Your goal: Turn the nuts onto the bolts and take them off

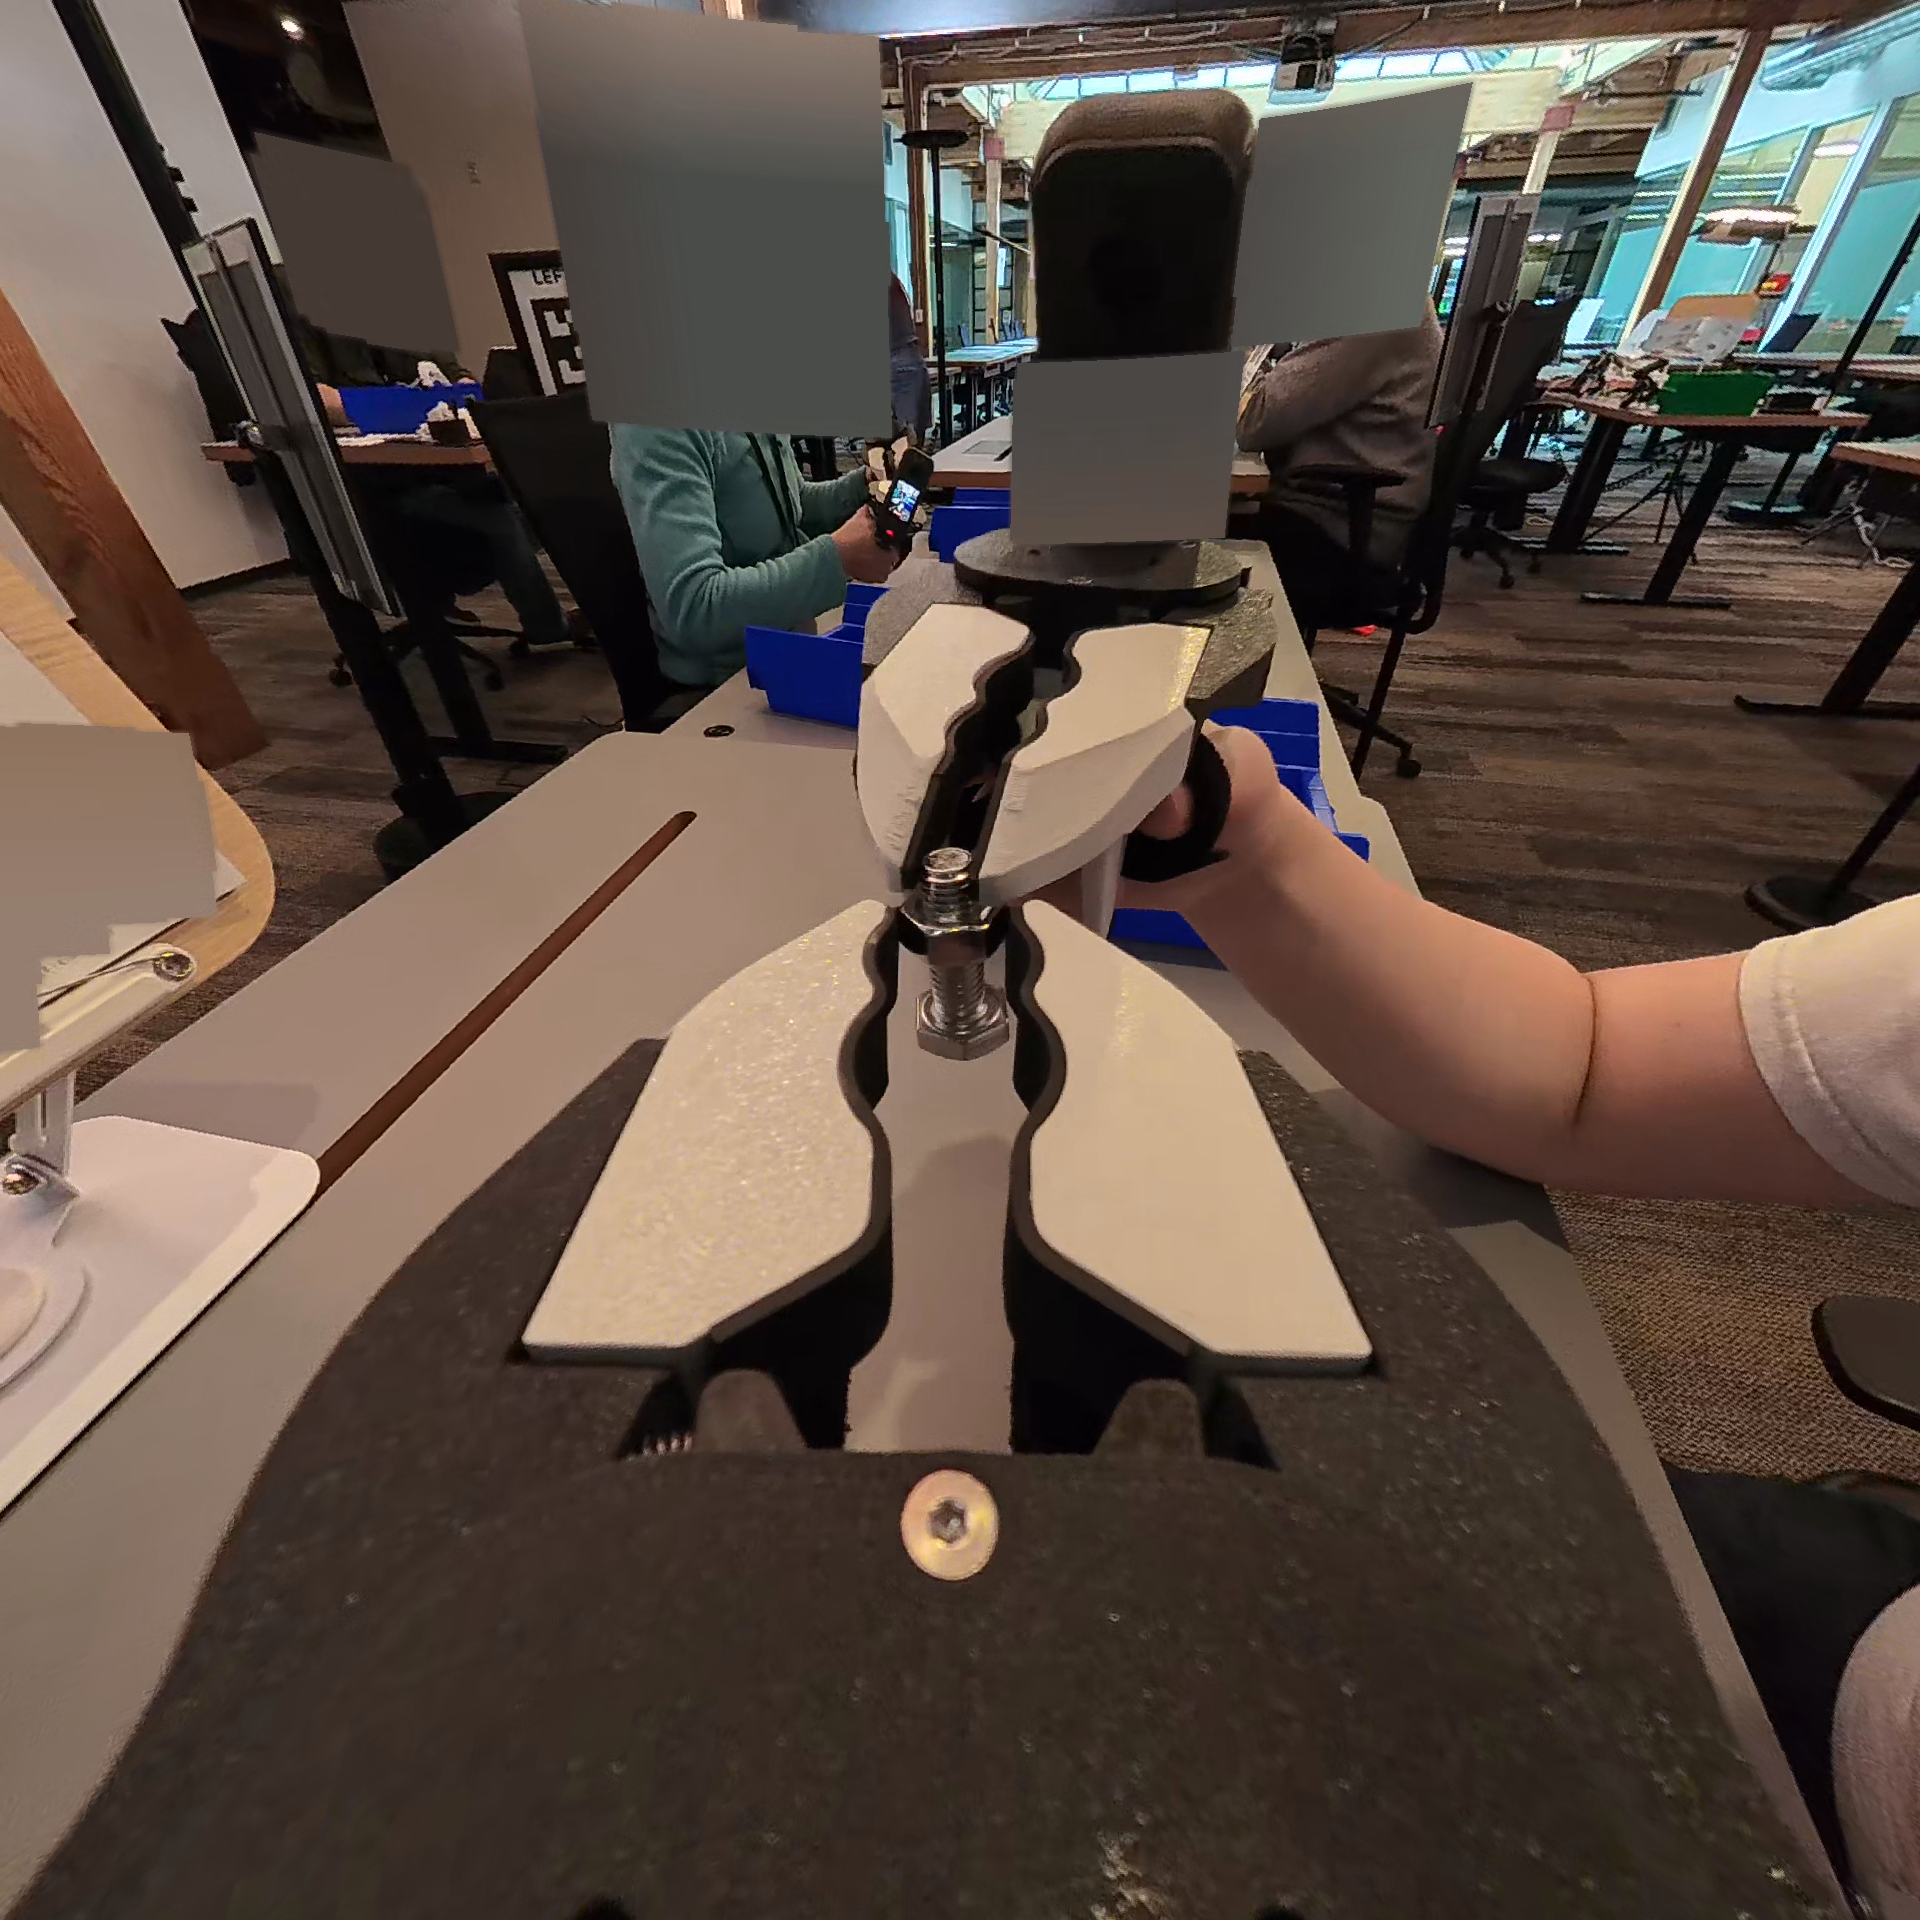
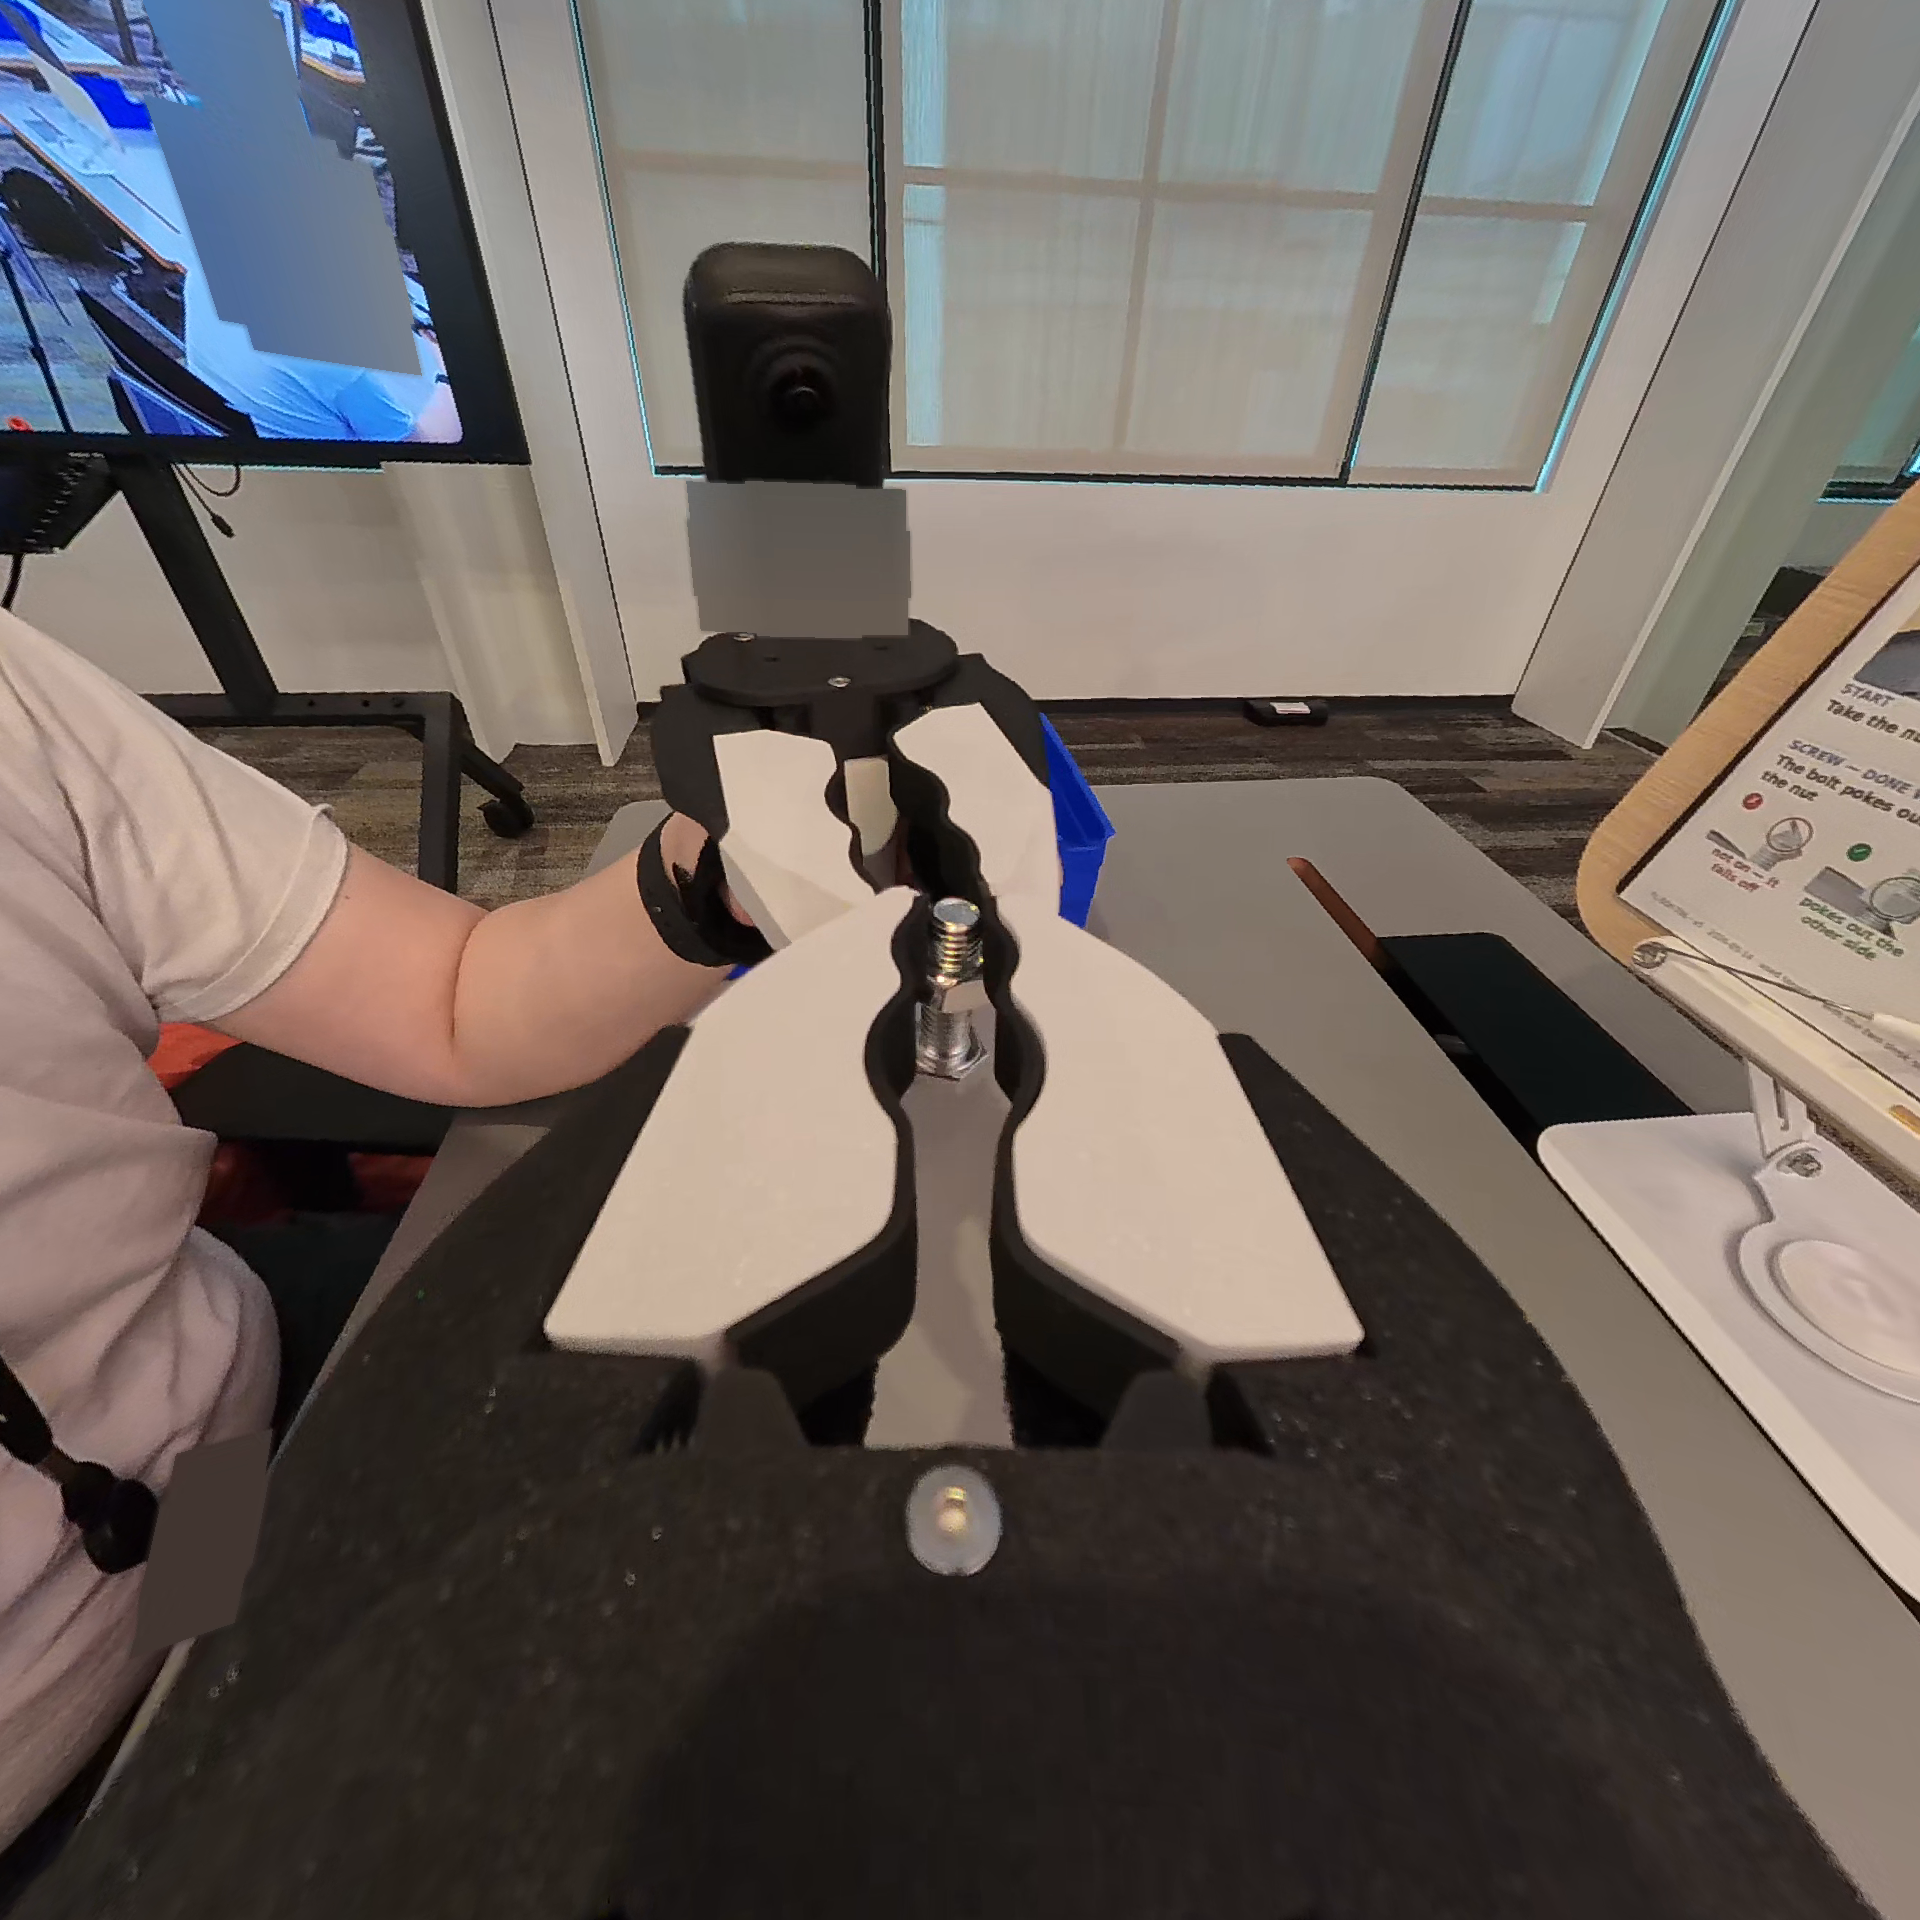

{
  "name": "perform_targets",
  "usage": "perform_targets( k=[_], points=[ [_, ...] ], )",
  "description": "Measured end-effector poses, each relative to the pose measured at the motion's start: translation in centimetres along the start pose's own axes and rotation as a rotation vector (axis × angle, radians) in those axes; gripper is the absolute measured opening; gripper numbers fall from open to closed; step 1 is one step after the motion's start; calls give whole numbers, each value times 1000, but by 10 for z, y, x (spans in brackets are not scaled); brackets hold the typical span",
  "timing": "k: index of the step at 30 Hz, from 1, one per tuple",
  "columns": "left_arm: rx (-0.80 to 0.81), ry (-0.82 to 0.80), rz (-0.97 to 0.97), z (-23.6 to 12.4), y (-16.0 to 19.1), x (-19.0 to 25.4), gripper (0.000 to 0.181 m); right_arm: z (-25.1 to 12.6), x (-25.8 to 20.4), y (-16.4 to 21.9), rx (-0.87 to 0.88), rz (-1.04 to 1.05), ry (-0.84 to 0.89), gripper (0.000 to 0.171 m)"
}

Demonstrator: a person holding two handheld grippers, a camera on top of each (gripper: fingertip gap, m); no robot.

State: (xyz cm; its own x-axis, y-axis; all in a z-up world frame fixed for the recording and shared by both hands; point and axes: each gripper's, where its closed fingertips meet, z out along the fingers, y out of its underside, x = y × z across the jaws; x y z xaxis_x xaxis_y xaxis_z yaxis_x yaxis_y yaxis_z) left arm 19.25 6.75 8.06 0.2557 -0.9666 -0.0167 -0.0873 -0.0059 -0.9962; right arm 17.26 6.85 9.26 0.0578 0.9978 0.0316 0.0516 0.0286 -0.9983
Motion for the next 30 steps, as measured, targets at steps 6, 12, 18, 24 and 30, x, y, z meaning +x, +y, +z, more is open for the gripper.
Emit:
perform_targets(
  k=[6, 12, 18, 24, 30],
  points=[
    [3, -46, 39, -1, 1, -4, 52, -2, 6, 0, -13, -27, 54, 8],
    [-38, -54, 73, 4, 10, -6, 47, -5, 4, -6, 16, -36, 49, 8],
    [-9, 12, 12, 10, 11, 2, 39, -5, -2, -9, 19, -66, 34, 9],
    [4, 17, -14, 9, 10, 0, 34, -6, -1, -10, 25, -71, 41, 9],
    [-12, 12, -2, 13, 14, 1, 32, -6, -1, -11, 26, -76, 49, 9]
  ],
)
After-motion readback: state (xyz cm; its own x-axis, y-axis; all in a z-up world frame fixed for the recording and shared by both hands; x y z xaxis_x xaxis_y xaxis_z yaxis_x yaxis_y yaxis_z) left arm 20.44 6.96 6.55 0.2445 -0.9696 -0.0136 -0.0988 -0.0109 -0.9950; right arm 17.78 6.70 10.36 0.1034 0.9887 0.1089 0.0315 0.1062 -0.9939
